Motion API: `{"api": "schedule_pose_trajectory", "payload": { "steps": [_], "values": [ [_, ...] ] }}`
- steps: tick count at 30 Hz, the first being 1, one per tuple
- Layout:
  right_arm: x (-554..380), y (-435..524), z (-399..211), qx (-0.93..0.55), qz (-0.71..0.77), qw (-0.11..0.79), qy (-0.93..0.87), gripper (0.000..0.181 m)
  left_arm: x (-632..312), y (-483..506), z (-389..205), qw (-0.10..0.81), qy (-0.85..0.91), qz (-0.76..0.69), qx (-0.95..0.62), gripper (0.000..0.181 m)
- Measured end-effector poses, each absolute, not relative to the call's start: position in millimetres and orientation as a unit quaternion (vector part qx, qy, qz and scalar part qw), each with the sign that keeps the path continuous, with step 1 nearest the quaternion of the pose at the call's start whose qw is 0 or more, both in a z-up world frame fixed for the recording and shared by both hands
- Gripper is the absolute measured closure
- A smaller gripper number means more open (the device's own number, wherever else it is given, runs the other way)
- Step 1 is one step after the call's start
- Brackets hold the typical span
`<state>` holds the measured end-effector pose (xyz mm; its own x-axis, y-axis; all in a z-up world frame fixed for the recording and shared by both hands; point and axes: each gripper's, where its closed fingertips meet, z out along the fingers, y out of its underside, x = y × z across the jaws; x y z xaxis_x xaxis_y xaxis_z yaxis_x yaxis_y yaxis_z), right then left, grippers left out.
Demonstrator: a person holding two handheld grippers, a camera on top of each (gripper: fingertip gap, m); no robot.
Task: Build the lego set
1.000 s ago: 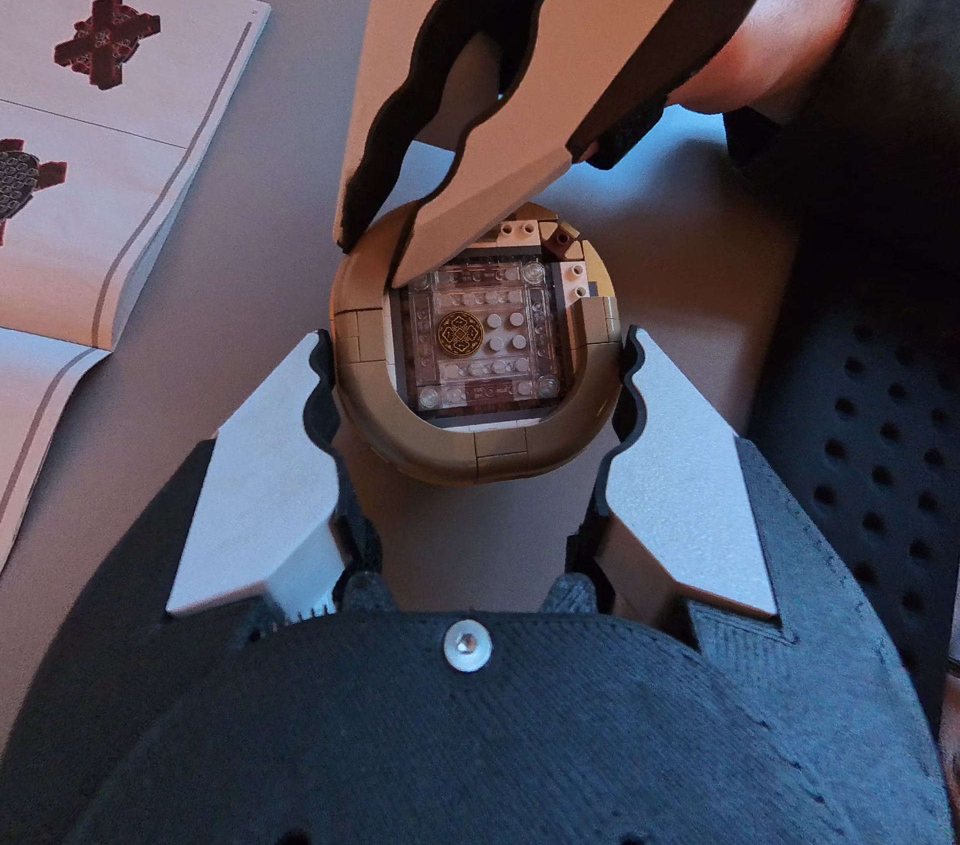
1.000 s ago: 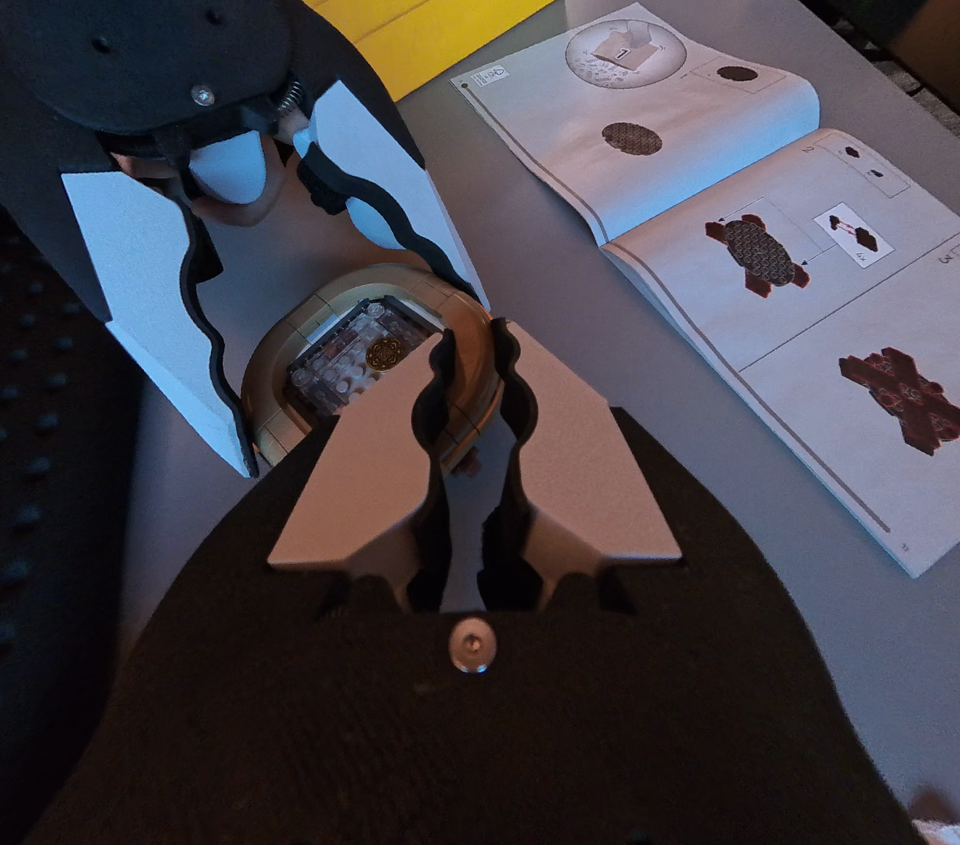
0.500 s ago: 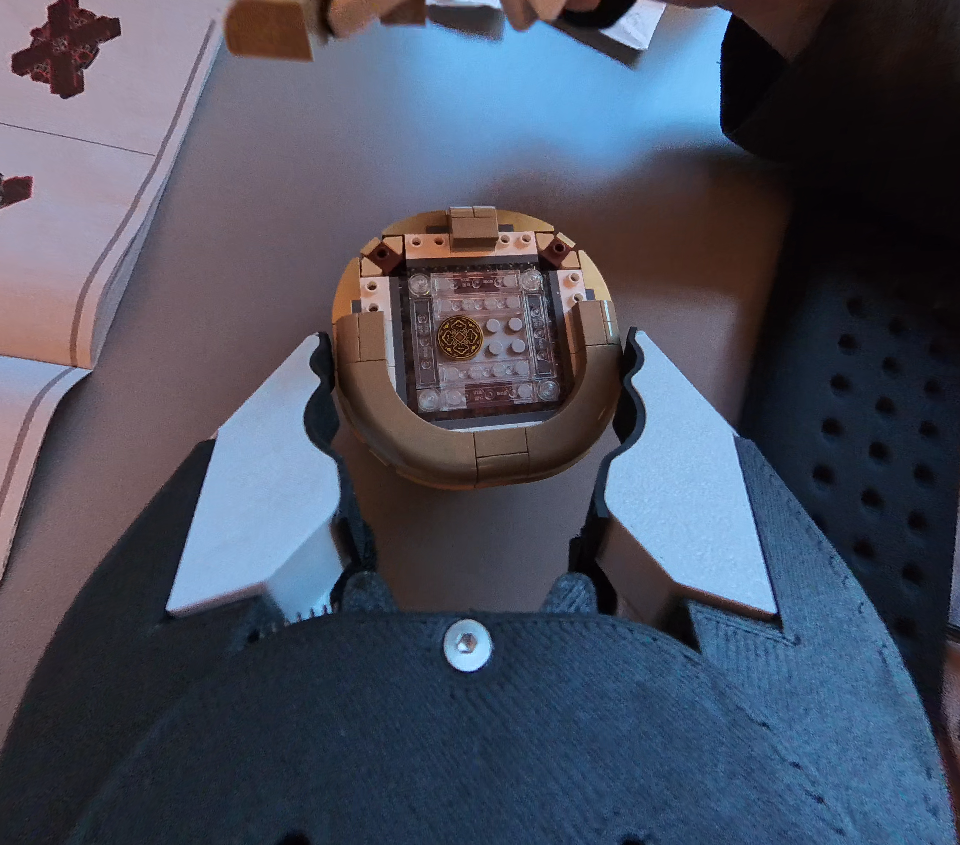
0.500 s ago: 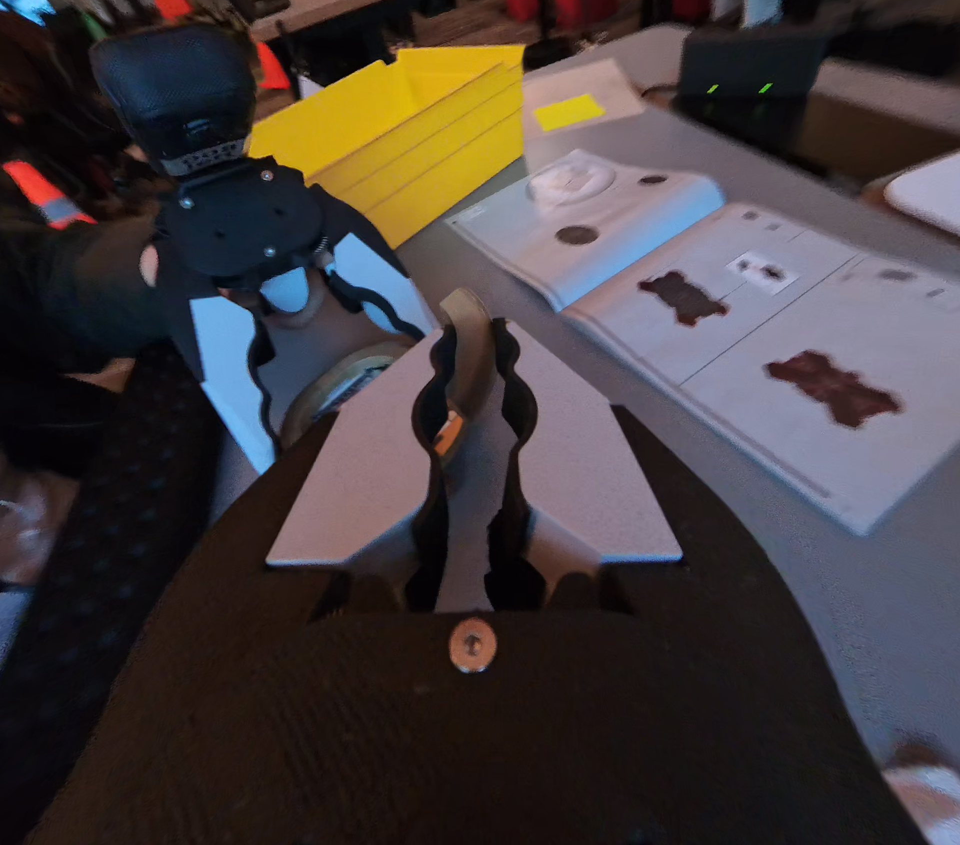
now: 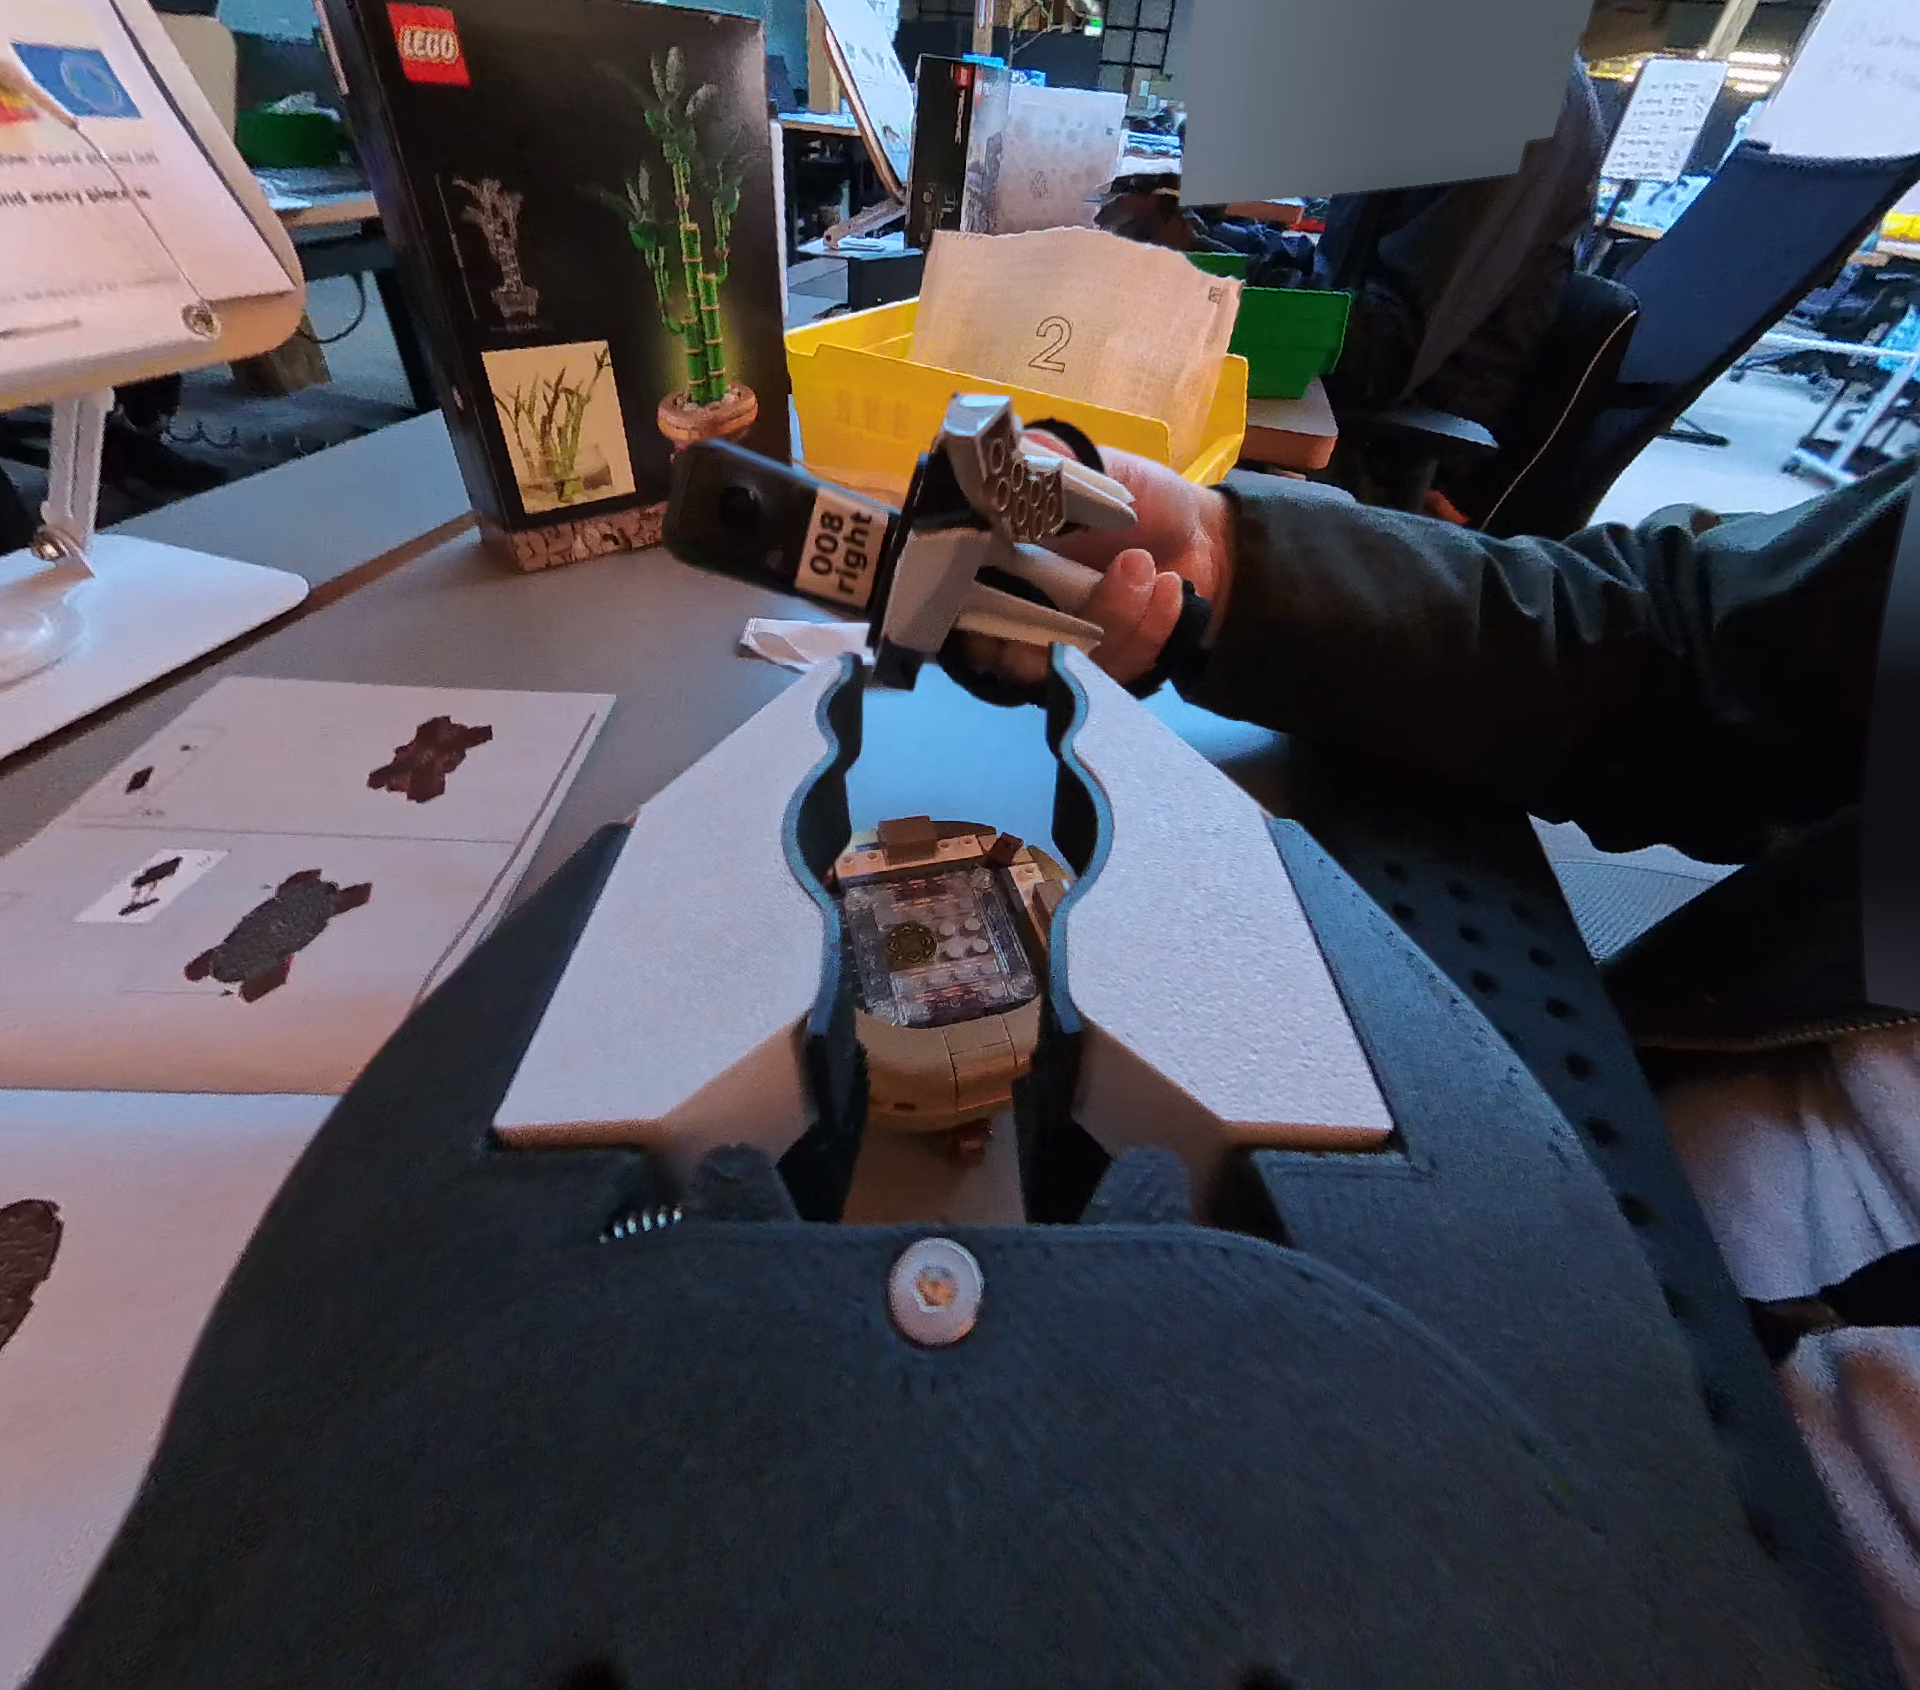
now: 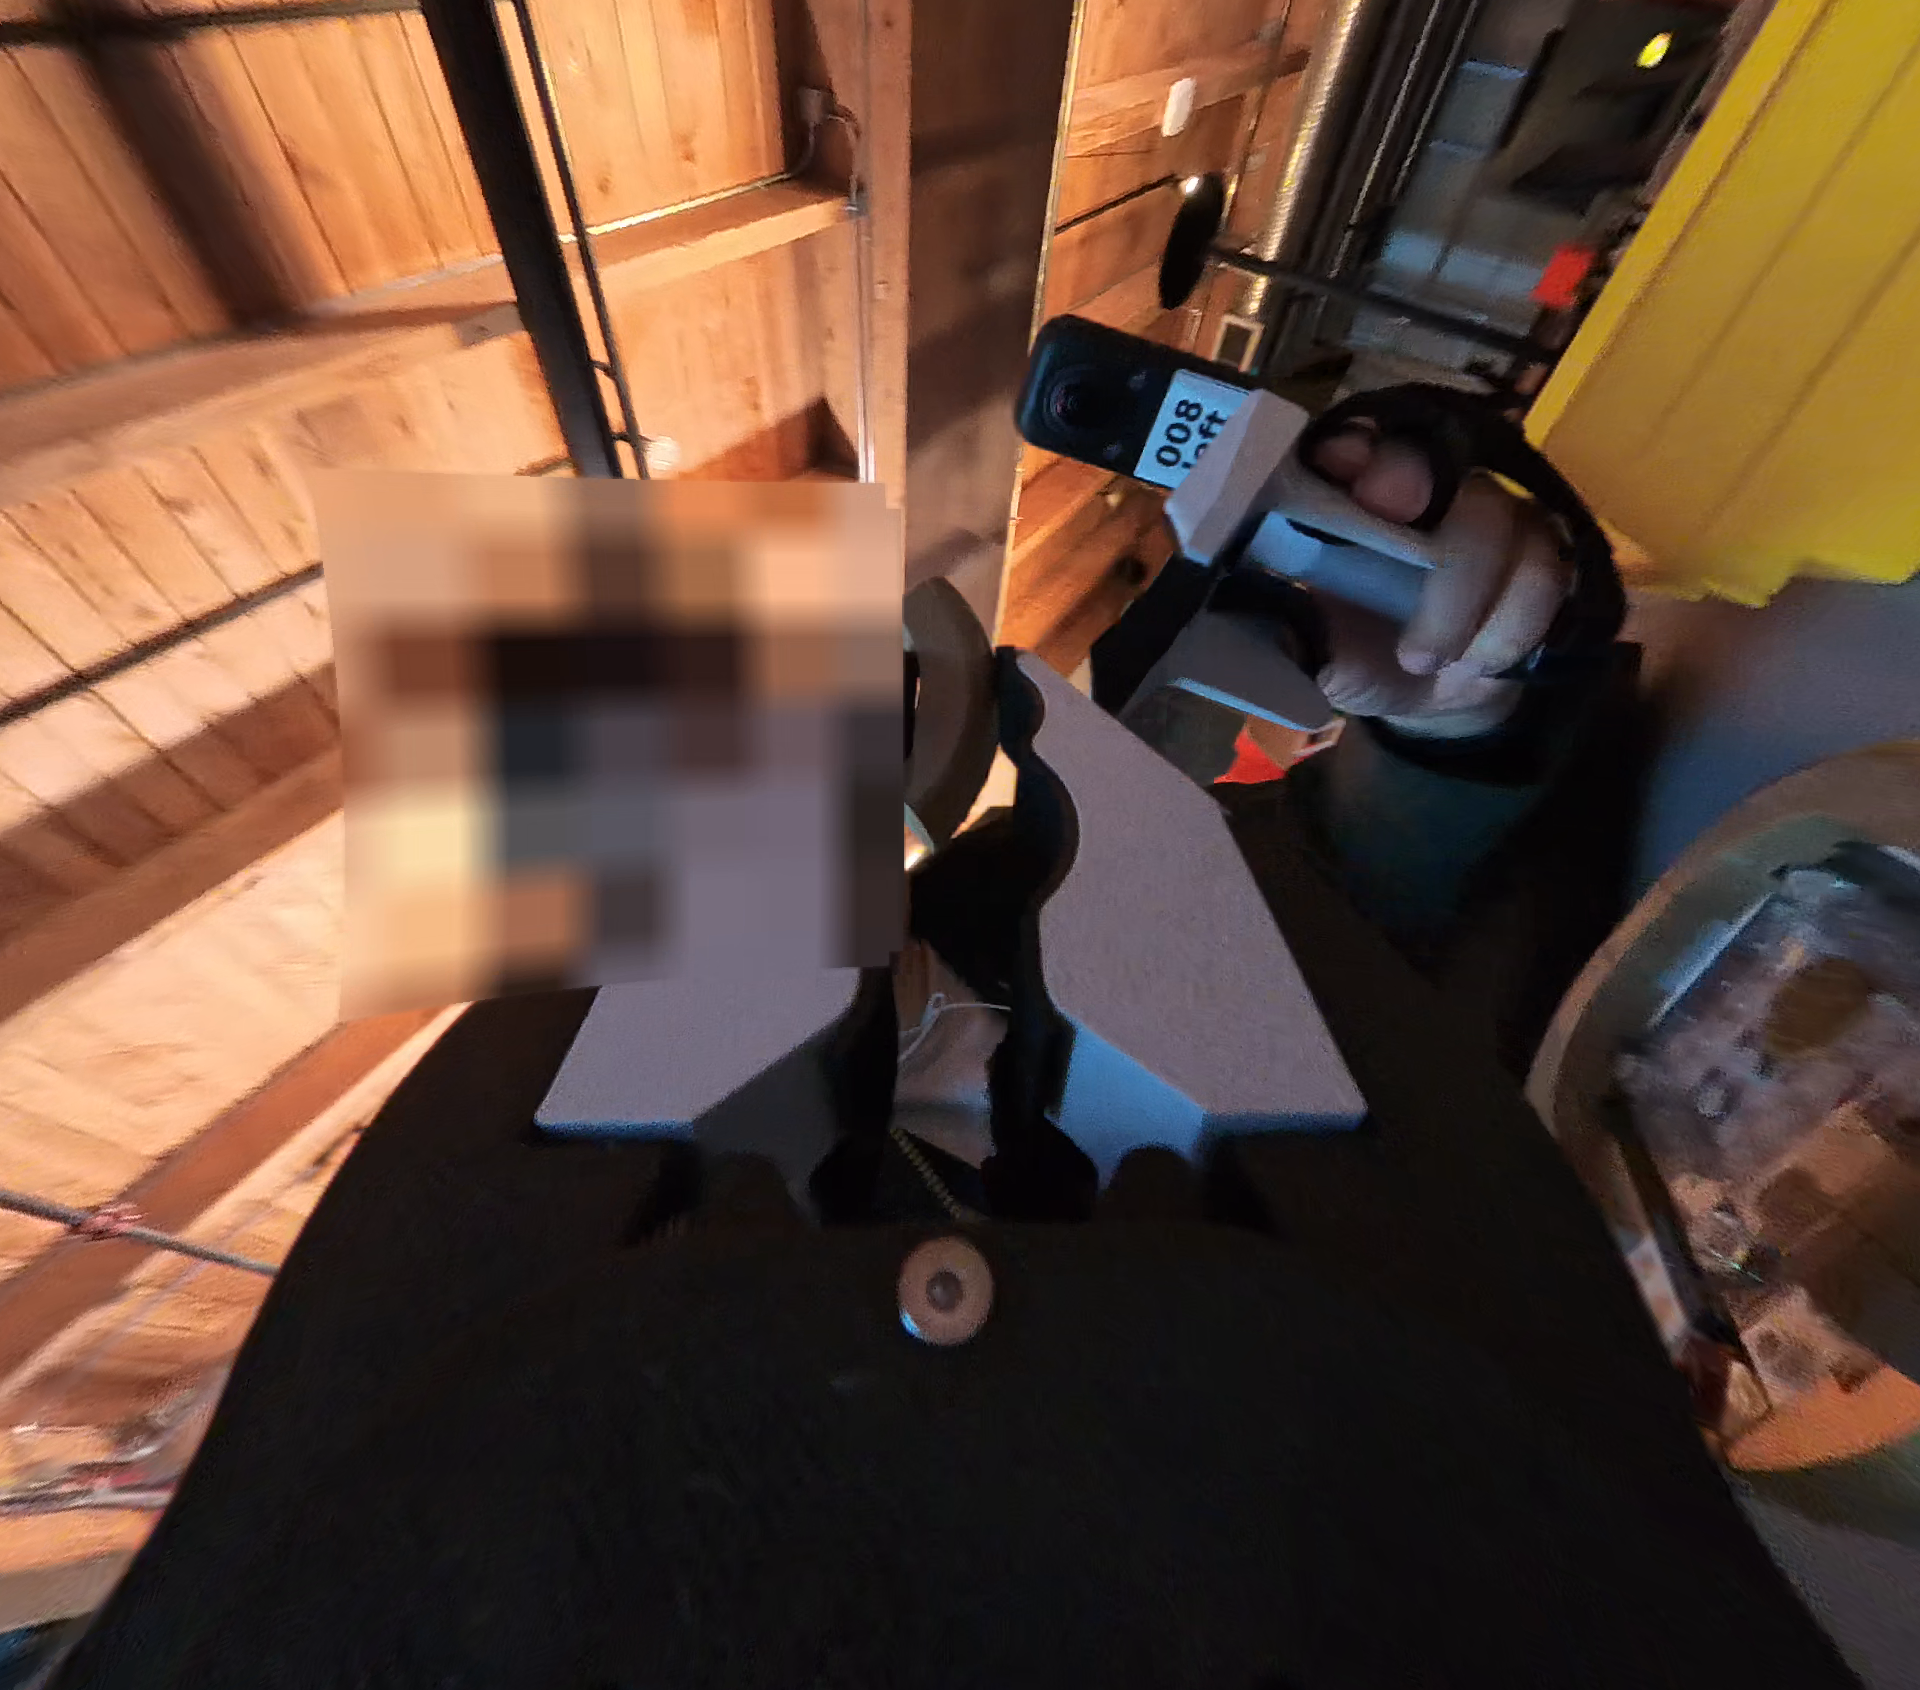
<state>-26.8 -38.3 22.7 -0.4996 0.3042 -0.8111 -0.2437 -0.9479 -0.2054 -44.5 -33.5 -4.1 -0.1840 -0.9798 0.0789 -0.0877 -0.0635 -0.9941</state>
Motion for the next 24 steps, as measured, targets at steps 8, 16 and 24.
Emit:
{"api": "schedule_pose_trajectory", "payload": {
  "steps": [8,16,24],
  "values": [
    [-42.3,-22.0,-10.6,-0.602,0.749,0.261,-0.090,0.168,-43.7,-40.4,-7.8,0.350,0.531,-0.580,-0.509,0.134],
    [-40.8,-19.1,-17.9,-0.654,0.303,0.575,-0.387,0.167,-46.4,-24.3,-17.6,0.392,0.556,-0.520,-0.517,0.145],
    [-47.9,-20.3,-32.3,-0.659,0.292,0.556,-0.413,0.167,-42.3,-31.1,-30.9,0.428,0.613,-0.449,-0.490,0.157]
  ]
}}
